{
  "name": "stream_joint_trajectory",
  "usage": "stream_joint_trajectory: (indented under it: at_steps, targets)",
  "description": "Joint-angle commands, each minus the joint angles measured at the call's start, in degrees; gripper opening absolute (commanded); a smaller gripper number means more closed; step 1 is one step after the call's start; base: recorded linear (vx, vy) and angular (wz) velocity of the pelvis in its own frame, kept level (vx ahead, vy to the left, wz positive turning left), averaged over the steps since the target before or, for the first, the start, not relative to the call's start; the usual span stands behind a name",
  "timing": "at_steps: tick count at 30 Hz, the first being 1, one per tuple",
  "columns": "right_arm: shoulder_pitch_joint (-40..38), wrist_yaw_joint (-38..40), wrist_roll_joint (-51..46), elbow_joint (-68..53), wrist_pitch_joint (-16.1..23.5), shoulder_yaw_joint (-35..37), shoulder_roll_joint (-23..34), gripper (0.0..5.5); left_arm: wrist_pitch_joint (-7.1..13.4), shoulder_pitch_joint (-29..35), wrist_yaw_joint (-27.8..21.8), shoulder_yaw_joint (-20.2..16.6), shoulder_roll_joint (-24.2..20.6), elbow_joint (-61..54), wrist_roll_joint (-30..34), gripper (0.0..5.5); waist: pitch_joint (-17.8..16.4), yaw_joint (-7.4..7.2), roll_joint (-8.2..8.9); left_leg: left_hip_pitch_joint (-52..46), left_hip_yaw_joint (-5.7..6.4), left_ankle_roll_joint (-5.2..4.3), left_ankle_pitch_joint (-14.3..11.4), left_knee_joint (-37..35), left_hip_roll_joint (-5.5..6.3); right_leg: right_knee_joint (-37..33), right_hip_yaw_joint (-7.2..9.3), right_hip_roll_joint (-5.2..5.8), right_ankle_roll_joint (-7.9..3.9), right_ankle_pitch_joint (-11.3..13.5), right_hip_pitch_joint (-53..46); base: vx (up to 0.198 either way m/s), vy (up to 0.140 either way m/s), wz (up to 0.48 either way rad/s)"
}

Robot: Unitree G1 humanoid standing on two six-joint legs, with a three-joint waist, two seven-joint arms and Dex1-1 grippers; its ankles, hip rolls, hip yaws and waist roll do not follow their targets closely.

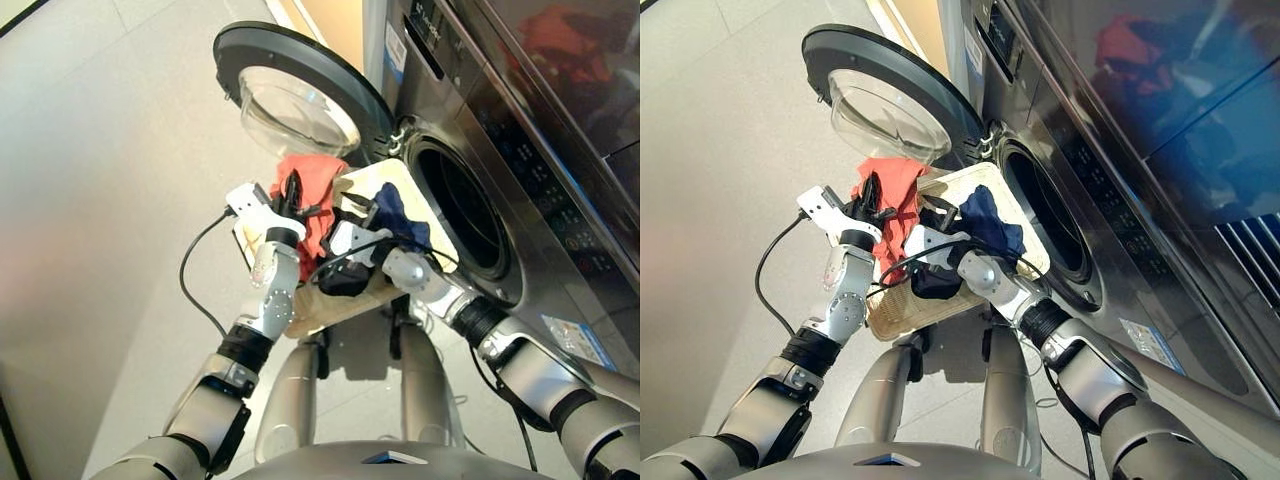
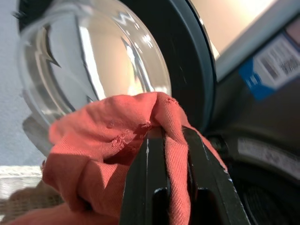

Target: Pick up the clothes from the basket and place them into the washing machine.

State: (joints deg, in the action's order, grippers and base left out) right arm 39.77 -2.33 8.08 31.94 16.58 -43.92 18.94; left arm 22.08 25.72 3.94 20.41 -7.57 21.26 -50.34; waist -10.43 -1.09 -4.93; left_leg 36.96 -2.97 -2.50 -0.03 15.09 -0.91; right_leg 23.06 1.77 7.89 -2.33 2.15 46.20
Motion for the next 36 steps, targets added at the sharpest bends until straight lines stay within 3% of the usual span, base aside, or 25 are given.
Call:
stream_joint_trajectory:
  at_steps: [1,5,11,22,33,34,35,36]
  targets:
    - [2.96,0.32,0.25,-6.33,3.39,-0.74,-1.31,5.50,3.31,2.84,2.48,-2.11,-1.48,-3.67,7.36,0.00,1.92,-0.66,-1.60,4.13,-0.60,1.93,1.60,0.84,0.93,-8.76,1.18,-0.23,-2.86,6.85,-1.42,0.000,0.000,0.000]
    - [0.56,0.00,1.53,-7.34,3.83,-1.08,-0.69,5.50,4.30,5.01,6.33,-4.95,-2.23,-1.13,10.98,0.00,1.78,-1.35,-1.44,4.28,-0.72,1.87,1.49,0.75,0.83,-8.81,0.91,-0.48,-2.87,6.96,-1.02,0.000,0.000,0.000]
    - [0.49,-0.21,4.37,-5.35,3.31,-2.93,-2.00,5.50,6.06,6.39,8.13,-6.71,-2.37,-5.94,9.66,0.00,2.04,-1.33,-1.78,4.02,-0.89,1.92,1.27,0.49,0.83,-9.29,0.69,-0.56,-2.94,7.09,-1.04,0.000,0.000,0.000]
    - [4.08,1.11,4.34,-0.88,2.88,-4.41,-5.89,5.50,7.08,6.49,7.83,-3.74,-1.34,-18.10,7.03,0.00,2.86,0.65,-3.25,2.73,-0.65,2.00,1.25,-0.16,1.49,-9.17,1.07,0.06,-3.09,6.88,-2.17,0.000,0.000,0.000]
    - [7.72,8.85,9.58,4.65,1.48,-1.70,-7.99,5.50,7.07,4.57,5.33,-0.26,-1.20,-27.86,-0.03,0.00,2.66,2.10,-4.46,3.04,-0.11,2.25,1.14,0.41,1.84,-8.73,1.32,0.25,-3.15,7.03,-1.90,0.000,0.000,0.000]
    - [8.06,9.49,9.63,5.00,1.43,-1.21,-8.22,4.25,7.08,4.35,5.17,-0.09,-1.24,-28.53,-0.50,0.00,2.72,2.18,-4.50,3.24,-0.08,2.27,1.49,0.25,1.92,-8.96,1.32,0.36,-3.16,7.34,-1.70,0.000,0.000,0.000]
    - [8.61,10.50,9.86,5.14,1.24,-0.47,-8.25,2.24,7.03,4.19,5.19,0.11,-1.36,-29.15,-0.89,0.00,2.60,2.39,-4.66,3.08,0.00,2.22,1.22,0.43,1.84,-8.76,1.36,0.30,-3.16,7.08,-1.81,0.000,0.000,0.000]
    - [9.08,11.42,10.03,5.26,1.03,0.18,-8.27,1.49,6.97,3.88,5.01,0.29,-1.52,-29.80,-1.25,0.00,2.53,2.50,-4.74,3.23,0.07,2.22,1.28,0.58,1.88,-8.73,1.35,0.31,-3.12,7.10,-1.79,0.000,0.000,0.000]
